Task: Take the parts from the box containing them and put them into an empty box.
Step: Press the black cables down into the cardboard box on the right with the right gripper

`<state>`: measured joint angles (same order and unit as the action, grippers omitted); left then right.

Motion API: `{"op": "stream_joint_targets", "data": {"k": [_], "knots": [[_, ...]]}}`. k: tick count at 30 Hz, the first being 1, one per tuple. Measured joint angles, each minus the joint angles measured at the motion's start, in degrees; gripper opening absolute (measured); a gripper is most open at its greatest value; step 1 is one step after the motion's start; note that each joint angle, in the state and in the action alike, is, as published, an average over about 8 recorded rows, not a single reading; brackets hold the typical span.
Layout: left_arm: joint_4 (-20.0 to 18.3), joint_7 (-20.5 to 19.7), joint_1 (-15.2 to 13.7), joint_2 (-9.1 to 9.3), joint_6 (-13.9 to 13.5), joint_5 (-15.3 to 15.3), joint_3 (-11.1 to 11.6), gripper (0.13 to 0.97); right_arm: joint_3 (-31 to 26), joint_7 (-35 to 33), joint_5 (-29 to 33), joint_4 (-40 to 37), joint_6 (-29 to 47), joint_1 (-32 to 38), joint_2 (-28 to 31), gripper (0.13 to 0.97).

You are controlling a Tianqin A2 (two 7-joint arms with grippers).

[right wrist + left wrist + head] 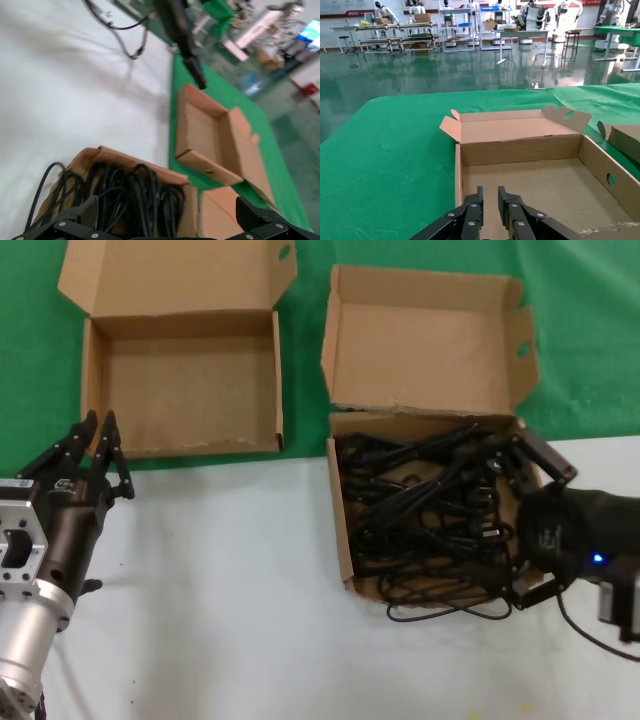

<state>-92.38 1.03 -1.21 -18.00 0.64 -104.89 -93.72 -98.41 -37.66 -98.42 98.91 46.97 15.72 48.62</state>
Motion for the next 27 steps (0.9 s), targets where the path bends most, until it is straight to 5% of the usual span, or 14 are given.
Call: {"op": "stream_joint_targets", "data": {"k": [12, 17, 27], "knots": [[0.0, 0.0, 0.0, 0.00, 0.0, 0.0, 0.0, 0.229, -10.9, 2.8, 10.7, -8.0, 4.5, 14.0, -2.7, 0.966], [0.0, 0.0, 0.0, 0.00, 0.0, 0.0, 0.0, 0.145, -13.2, 3.2, 12.9, -10.7, 4.7, 17.2, -4.5, 0.957], [0.0, 0.0, 0.0, 0.00, 0.0, 0.0, 0.0, 0.145, -16.3, 3.8, 16.3, -15.4, 4.2, 21.8, -7.3, 0.895]]}}
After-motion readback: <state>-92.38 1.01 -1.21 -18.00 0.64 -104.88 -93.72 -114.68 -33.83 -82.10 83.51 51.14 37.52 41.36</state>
